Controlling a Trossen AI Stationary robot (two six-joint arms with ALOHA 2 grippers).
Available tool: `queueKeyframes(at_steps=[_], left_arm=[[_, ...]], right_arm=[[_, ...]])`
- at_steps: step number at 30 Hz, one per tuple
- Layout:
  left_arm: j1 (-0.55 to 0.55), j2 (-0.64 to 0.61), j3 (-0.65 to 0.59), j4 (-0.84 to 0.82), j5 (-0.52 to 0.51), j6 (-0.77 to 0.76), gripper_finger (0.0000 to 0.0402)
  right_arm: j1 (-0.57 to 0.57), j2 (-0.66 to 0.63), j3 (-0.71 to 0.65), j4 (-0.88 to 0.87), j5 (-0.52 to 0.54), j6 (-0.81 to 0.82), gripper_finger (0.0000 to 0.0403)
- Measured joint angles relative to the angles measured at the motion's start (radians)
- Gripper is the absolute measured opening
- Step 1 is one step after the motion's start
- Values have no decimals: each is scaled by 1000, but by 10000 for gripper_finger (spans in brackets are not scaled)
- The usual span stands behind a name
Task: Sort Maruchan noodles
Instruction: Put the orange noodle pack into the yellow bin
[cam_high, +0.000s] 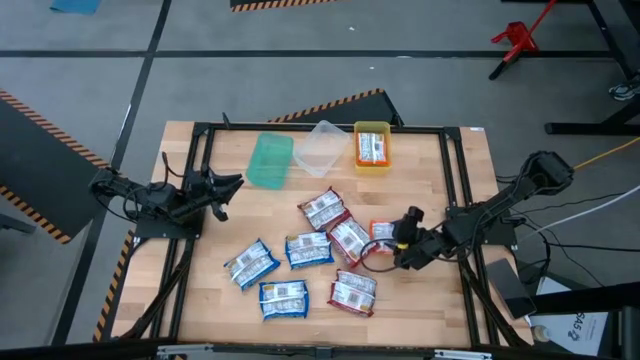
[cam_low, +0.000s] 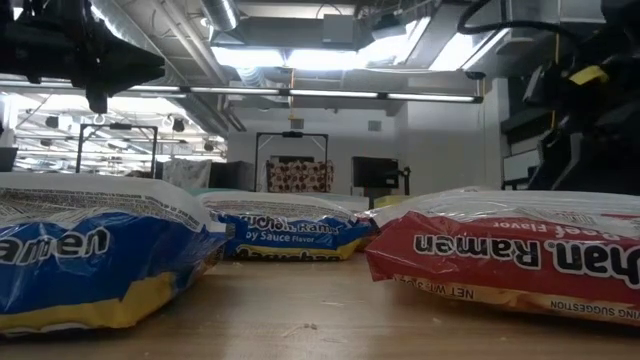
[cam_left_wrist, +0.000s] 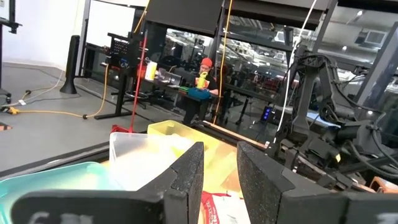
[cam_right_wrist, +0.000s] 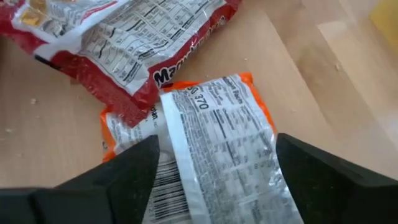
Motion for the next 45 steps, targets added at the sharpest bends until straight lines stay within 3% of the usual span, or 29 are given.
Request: queueKeyframes(at_steps=[6,18,20,39,45], left_arm=[[0,0,0,-2,0,-1,90],[0,0,0,-2,0,-5,90],[0,0,0,-2,0,-6,90],[0,0,0,-1,6,-6,90],[0,0,0,-2,7,1,90]], right_arm=[[1,0,-34,56,3,11,255],[0,1,-36,8,33,4,31],[0,1,-36,2,43,10,9],[-1,5,87,-152,256,207,0],[-1,5,103,-171,277,214,2]])
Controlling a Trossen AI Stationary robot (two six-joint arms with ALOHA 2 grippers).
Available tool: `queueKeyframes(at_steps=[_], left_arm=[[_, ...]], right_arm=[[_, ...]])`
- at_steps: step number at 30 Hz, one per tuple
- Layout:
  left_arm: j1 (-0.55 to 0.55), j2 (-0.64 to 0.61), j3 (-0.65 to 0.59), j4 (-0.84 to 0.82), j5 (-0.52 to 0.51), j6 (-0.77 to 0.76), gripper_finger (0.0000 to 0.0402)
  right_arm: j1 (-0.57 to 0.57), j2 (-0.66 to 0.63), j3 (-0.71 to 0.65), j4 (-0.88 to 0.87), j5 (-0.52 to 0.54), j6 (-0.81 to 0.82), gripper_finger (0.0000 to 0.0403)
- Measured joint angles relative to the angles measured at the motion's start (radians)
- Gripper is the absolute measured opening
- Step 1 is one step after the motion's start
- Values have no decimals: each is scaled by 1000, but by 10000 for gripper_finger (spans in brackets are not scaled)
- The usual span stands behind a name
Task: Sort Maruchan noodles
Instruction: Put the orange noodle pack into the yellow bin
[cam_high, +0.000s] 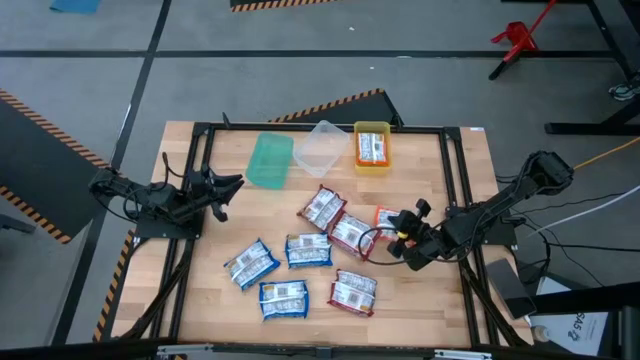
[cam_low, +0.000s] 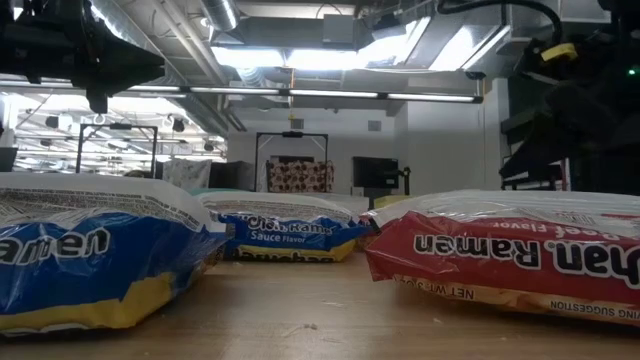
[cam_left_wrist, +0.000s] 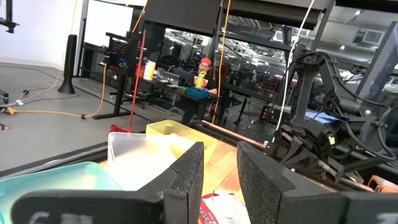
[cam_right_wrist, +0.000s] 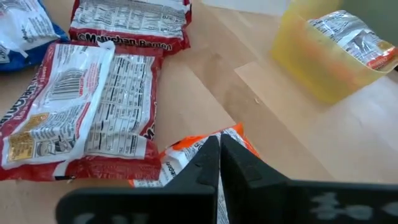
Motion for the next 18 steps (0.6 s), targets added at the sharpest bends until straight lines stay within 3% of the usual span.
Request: queueKeyframes(at_steps=[5,10,15,18], left_arm=[[0,0,0,0,0,1,90],[0,0,0,0,0,1,90],[0,0,0,0,-7,1,90],[0,0,0,0,-8,1,90]], right_arm=[[1,-15,1,-61,-109,-4,44],[21,-53,1,-141,-229,-26,142],[84,-77,-1,-226,-151,-8,244],[96,-77,-32,-199,-141,3,282]])
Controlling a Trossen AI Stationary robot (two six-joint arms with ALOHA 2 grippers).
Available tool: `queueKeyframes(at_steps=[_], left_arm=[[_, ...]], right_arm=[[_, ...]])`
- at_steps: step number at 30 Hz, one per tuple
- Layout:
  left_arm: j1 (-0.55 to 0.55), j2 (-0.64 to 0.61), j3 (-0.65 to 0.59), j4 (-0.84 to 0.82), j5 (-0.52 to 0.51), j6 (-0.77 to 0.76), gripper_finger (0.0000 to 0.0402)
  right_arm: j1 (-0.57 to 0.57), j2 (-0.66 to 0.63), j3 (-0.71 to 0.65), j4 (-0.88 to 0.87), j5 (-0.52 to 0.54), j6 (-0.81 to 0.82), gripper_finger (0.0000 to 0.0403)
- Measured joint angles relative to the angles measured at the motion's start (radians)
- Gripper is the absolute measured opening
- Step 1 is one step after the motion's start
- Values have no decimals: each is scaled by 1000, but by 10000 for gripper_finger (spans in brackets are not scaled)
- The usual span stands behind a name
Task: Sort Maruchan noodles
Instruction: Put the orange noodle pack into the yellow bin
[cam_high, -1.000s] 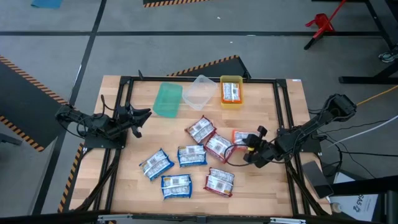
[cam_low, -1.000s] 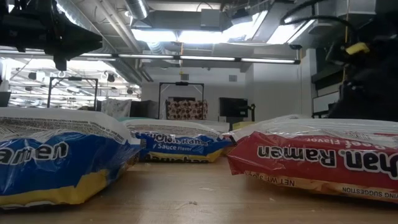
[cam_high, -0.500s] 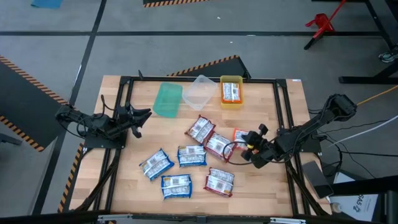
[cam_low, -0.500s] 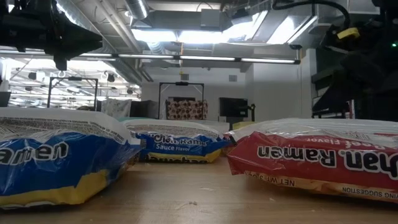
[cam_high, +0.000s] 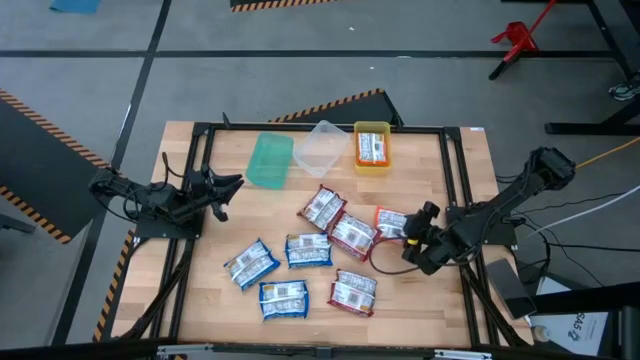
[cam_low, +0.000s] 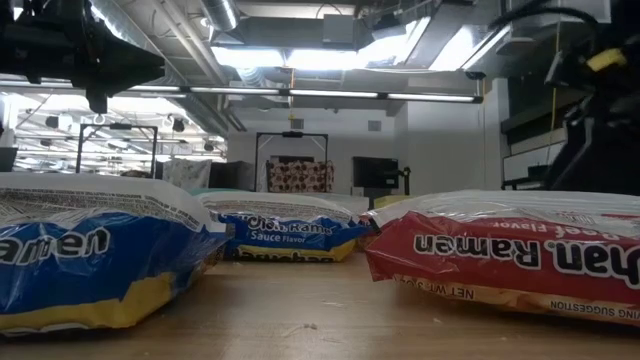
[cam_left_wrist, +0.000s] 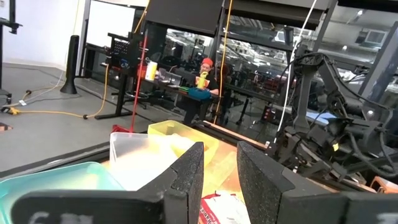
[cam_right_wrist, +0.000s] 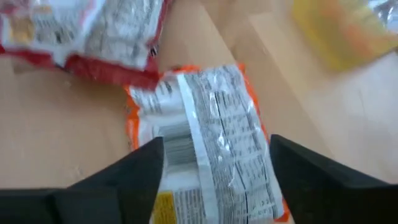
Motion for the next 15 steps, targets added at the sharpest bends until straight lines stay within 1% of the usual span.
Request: queueKeyframes(at_steps=[3,6,8,11,15], left_arm=[[0,0,0,0,0,0,90],[0,0,0,0,-16,0,90],[0,0,0,0,-29,0,90],[0,0,0,0,-30,0,90],[0,0,0,0,-31,0,90]], right_arm=[[-3,6,-58,110,-58,0,294],[-2,5,-112,195,-50,24,291],[-3,5,-135,212,-35,58,284],[-3,5,-141,202,-18,88,261],[-3,5,-142,203,-23,92,200]])
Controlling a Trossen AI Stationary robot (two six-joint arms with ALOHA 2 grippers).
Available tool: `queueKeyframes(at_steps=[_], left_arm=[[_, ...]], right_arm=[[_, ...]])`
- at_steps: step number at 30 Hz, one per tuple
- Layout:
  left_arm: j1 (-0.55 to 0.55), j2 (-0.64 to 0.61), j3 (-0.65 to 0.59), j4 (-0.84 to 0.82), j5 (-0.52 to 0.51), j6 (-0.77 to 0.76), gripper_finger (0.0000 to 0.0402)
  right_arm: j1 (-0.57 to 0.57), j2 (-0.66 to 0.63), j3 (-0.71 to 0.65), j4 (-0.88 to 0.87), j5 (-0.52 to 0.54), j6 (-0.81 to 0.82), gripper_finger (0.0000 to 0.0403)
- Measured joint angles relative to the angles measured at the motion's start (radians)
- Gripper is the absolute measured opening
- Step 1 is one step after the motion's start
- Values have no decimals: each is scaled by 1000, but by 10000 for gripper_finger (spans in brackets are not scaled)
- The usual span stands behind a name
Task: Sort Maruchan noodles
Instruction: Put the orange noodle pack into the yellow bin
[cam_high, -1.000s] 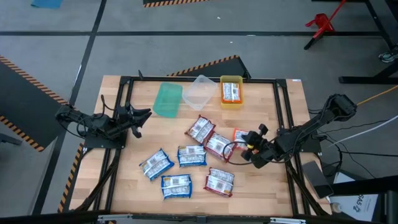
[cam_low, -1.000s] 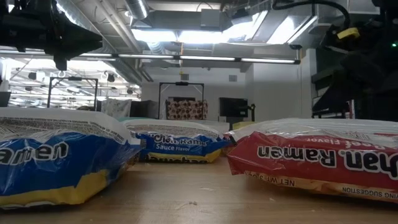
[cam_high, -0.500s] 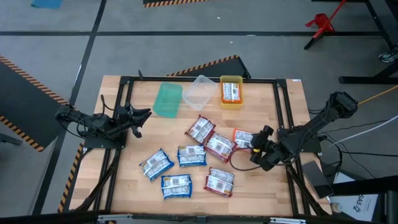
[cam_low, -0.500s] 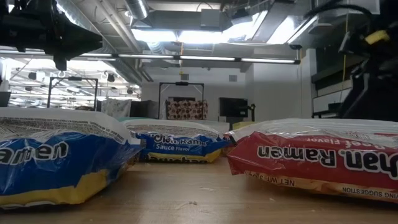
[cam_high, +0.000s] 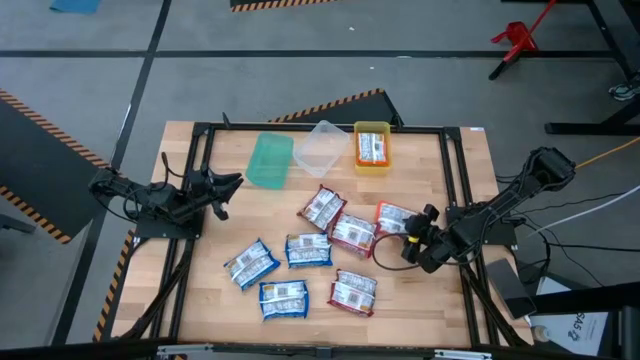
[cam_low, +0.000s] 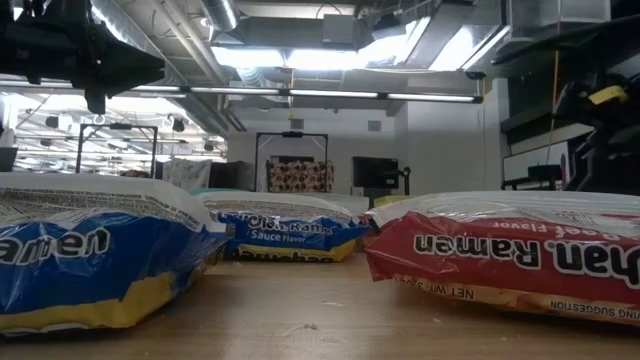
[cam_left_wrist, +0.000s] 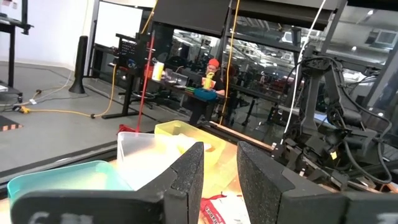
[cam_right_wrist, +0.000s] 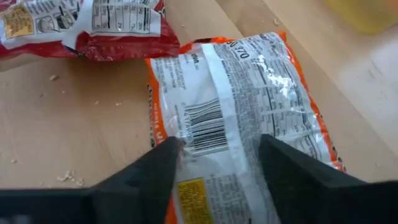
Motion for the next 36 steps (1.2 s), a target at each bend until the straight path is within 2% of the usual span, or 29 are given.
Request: queueKeyframes(at_steps=[8,10,12,19,30,33,36], left_arm=[[0,0,0,0,0,-1,90],[0,0,0,0,0,-2,90],[0,0,0,0,0,-3,90],[0,0,0,0,0,-4,90],[0,0,0,0,15,-10,90],[0,0,0,0,16,-11,90],[0,0,0,0,16,-11,90]], right_arm=[[0,0,0,-2,11,30,51],[0,0,0,-3,13,43,19],[0,0,0,-4,14,56,6],[0,0,11,-17,29,104,2],[0,-2,110,-92,119,108,0],[0,-2,111,-73,120,28,17],[-1,-2,111,-38,160,-117,62]])
